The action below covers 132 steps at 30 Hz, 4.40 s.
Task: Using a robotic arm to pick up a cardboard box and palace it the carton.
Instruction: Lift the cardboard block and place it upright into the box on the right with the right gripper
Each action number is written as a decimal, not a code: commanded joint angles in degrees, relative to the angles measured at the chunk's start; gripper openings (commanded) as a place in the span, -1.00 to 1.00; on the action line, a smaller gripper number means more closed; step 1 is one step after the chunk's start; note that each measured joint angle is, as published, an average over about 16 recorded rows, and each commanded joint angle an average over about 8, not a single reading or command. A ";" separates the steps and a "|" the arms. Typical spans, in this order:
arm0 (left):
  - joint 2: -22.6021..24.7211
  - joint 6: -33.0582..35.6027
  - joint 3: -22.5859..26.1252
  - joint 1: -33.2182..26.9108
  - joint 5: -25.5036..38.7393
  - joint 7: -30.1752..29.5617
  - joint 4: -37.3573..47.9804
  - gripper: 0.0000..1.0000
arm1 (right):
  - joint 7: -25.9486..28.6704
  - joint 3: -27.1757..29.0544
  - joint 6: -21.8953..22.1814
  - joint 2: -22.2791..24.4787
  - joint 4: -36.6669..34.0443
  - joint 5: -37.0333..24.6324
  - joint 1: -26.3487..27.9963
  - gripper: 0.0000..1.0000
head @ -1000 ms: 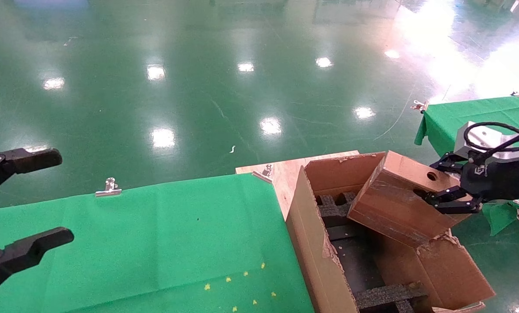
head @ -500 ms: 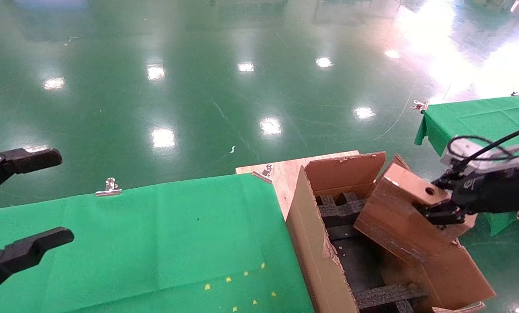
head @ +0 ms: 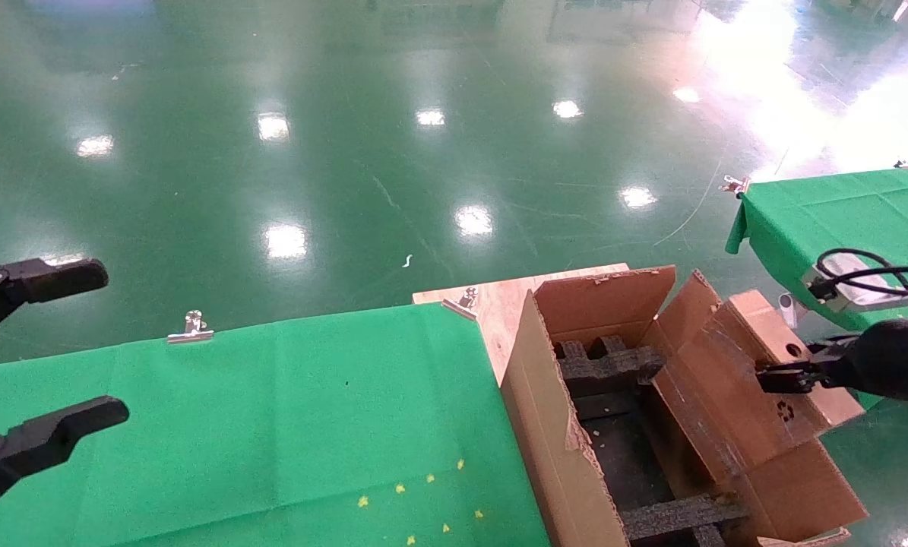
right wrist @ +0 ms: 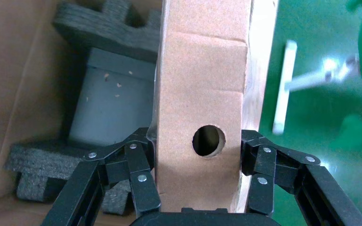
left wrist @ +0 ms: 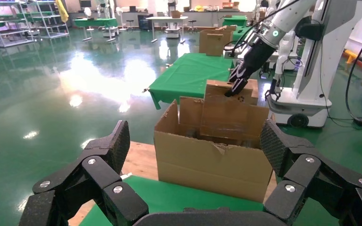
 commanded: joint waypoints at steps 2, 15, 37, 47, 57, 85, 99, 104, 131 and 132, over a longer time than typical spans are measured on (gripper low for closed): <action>0.00 0.00 0.00 0.00 0.00 0.00 0.00 1.00 | 6.33 -0.57 0.78 0.47 2.24 -2.26 -0.61 -1.00; -0.01 -0.01 0.00 0.01 0.00 0.00 0.01 1.00 | 8.62 -0.81 0.65 -0.52 0.97 -3.32 -0.68 -1.00; -0.01 -0.01 0.00 0.01 0.00 0.00 0.01 1.00 | 27.52 -4.13 1.06 -8.30 1.83 -16.52 -3.76 -1.00; -0.01 -0.01 0.00 0.01 0.00 0.00 0.01 1.00 | 32.04 -5.81 5.10 -11.07 0.89 -20.81 -7.07 -1.00; -0.01 -0.01 0.00 0.01 0.00 0.00 0.01 1.00 | 34.18 -7.12 7.26 -14.48 -1.29 -23.42 -9.45 -1.00; -0.01 -0.01 0.00 0.01 0.00 0.00 0.01 1.00 | 29.16 -9.48 12.48 -27.69 -21.06 -21.55 -14.58 -1.00; -0.01 -0.02 0.00 0.02 0.00 0.00 0.01 1.00 | 24.45 -9.81 14.46 -33.36 -31.08 -18.93 -16.80 0.09; -0.01 -0.03 0.00 0.03 0.00 0.00 0.03 1.00 | 23.57 -9.83 14.66 -34.03 -32.15 -18.56 -17.08 1.00; -0.01 -0.03 0.00 0.03 0.00 0.00 0.03 1.00 | 23.35 -9.19 12.88 -32.61 -31.40 -18.51 -13.76 1.00; -0.01 -0.03 0.00 0.03 0.00 0.00 0.03 1.00 | 23.32 -9.11 12.81 -32.46 -31.18 -18.53 -13.49 1.00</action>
